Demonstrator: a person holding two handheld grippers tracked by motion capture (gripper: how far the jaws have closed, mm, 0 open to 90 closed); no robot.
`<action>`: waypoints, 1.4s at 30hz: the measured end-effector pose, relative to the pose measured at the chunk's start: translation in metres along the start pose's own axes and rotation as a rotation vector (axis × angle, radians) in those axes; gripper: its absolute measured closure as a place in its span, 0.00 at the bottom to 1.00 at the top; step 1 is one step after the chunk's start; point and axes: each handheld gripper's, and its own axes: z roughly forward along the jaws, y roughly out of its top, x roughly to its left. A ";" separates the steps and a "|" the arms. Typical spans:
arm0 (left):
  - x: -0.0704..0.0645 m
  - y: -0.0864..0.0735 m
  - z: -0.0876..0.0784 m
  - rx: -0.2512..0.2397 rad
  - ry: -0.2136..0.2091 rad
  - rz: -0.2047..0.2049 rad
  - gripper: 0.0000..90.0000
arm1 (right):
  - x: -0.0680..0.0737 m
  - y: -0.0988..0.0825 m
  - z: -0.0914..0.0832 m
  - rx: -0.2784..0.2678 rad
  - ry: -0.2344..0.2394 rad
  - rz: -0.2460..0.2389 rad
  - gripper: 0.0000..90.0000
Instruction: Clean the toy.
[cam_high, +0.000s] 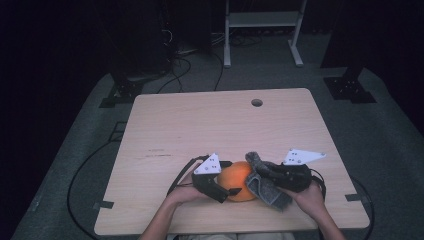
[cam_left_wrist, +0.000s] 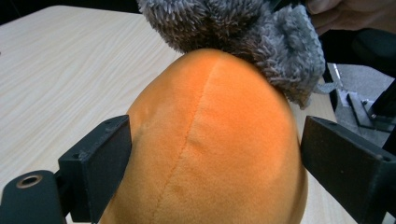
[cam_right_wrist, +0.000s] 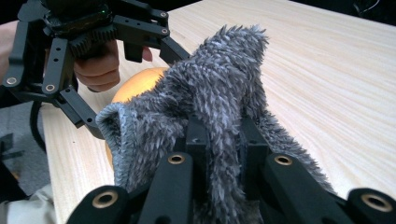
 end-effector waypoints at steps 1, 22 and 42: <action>-0.002 0.000 0.002 0.004 0.024 0.030 0.12 | 0.000 -0.001 0.000 0.003 0.002 -0.005 0.86; -0.014 0.003 0.008 -0.004 0.040 0.056 0.22 | 0.003 0.005 -0.001 -0.004 0.044 0.003 0.86; -0.007 0.004 0.004 -0.038 0.016 0.011 0.33 | -0.034 -0.024 -0.022 0.010 0.024 0.113 0.86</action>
